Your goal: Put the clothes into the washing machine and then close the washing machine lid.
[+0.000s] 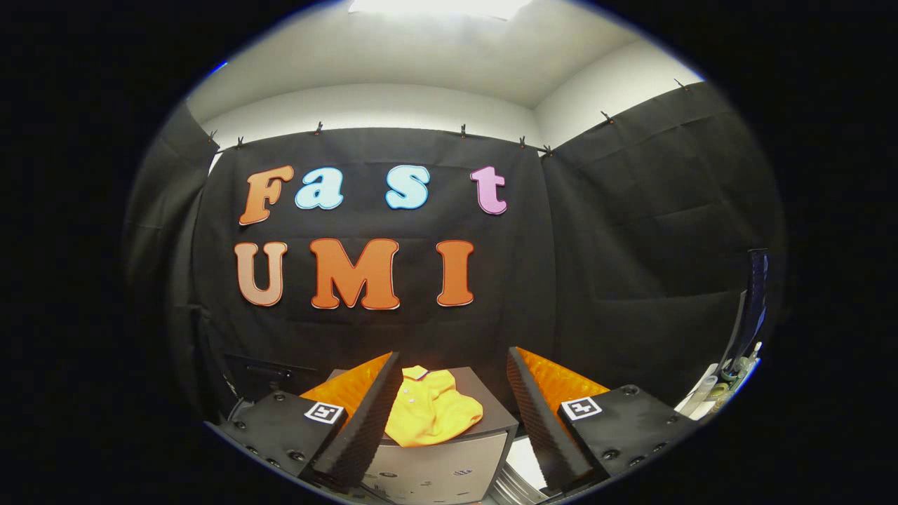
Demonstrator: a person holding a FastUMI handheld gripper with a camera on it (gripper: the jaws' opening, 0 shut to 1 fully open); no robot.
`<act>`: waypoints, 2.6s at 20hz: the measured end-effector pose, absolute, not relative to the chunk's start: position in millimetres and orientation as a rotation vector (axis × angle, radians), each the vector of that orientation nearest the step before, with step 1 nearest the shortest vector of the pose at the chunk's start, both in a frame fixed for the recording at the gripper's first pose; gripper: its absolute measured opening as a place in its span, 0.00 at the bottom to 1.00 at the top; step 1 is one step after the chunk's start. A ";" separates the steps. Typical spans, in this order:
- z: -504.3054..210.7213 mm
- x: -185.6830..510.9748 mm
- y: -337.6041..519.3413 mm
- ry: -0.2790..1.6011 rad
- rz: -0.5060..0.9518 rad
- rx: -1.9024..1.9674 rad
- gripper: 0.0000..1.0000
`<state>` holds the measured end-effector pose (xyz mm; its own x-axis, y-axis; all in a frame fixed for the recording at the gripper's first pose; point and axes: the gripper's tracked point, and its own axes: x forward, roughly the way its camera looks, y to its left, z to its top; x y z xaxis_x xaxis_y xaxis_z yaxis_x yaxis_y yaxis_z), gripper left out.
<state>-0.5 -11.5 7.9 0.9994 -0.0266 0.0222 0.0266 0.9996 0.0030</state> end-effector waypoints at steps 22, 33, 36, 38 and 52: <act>10.3 47.5 0.0 -0.012 -0.004 0.010 0.97; 19.1 124.2 60.7 0.051 0.116 -0.053 0.97; 0.4 168.3 80.4 0.138 0.171 -0.057 0.97; -17.6 198.6 88.2 0.203 0.190 -0.070 0.97; -203.9 290.1 102.6 0.755 0.219 -0.113 0.97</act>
<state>290.1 102.6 -203.9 0.7070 0.1561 -0.6898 -0.2369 0.9713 -0.0230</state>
